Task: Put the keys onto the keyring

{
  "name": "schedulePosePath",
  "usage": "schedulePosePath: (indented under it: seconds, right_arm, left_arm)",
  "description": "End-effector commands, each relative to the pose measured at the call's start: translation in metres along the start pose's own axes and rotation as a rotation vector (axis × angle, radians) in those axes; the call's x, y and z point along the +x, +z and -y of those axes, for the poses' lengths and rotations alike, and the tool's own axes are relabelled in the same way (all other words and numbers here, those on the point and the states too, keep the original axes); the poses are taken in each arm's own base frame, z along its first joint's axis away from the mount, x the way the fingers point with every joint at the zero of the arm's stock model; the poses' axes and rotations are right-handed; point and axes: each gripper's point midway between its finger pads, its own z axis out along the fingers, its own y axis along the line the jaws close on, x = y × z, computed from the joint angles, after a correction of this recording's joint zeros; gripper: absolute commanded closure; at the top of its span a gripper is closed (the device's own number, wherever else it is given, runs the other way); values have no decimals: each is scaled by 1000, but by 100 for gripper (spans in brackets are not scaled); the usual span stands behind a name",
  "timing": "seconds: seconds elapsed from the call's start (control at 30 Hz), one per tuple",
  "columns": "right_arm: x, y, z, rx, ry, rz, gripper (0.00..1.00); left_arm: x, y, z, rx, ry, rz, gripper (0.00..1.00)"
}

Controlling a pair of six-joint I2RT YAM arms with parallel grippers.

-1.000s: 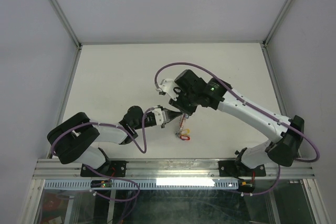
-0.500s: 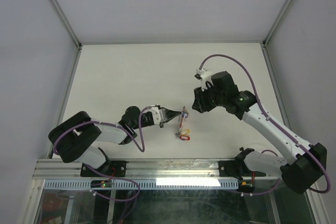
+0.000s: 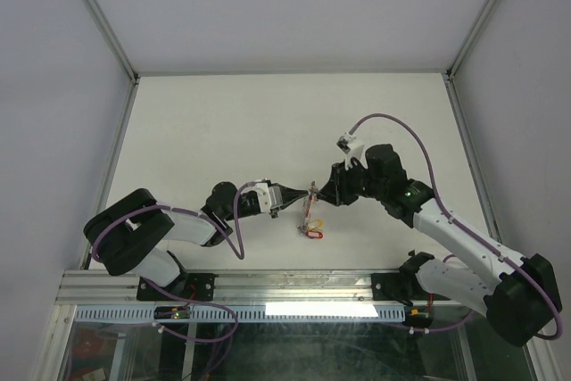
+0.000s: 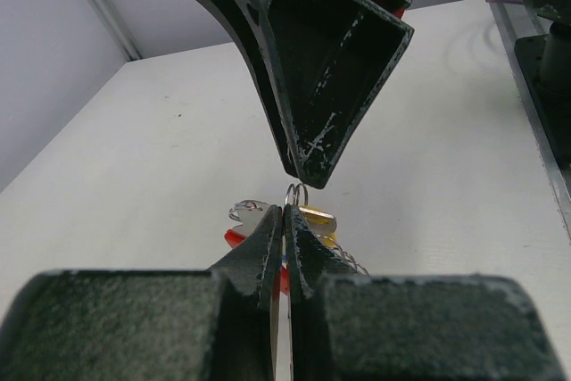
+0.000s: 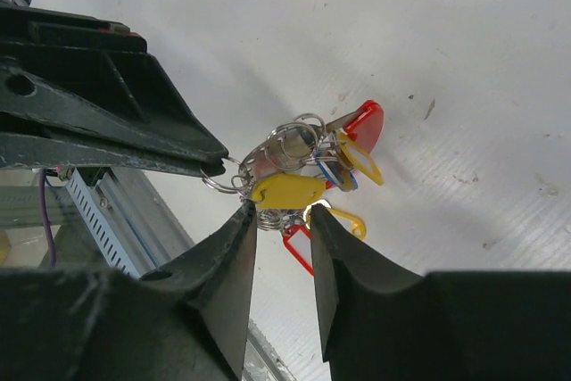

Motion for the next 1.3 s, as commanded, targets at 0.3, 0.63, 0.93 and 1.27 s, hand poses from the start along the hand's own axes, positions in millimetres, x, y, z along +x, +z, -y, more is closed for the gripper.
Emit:
schedulePosePath:
  seconds: [0.3,0.63,0.93,1.27]
  right_arm:
    - [-29,-2,-16,-82,-22,146,65]
    - [-24,0,-12,-78,-14,123,66]
    - [-16,4,-9,-78,-4,97,67]
    - [-13,9,-7,-79,10,82,67]
  left_arm:
    - [-14,1,-1,14,20,60,100]
    - [-14,1,-1,17,22,59,100]
    - [-14,1,0,20,24,57,100]
    - [-14,2,0,26,25,57,100]
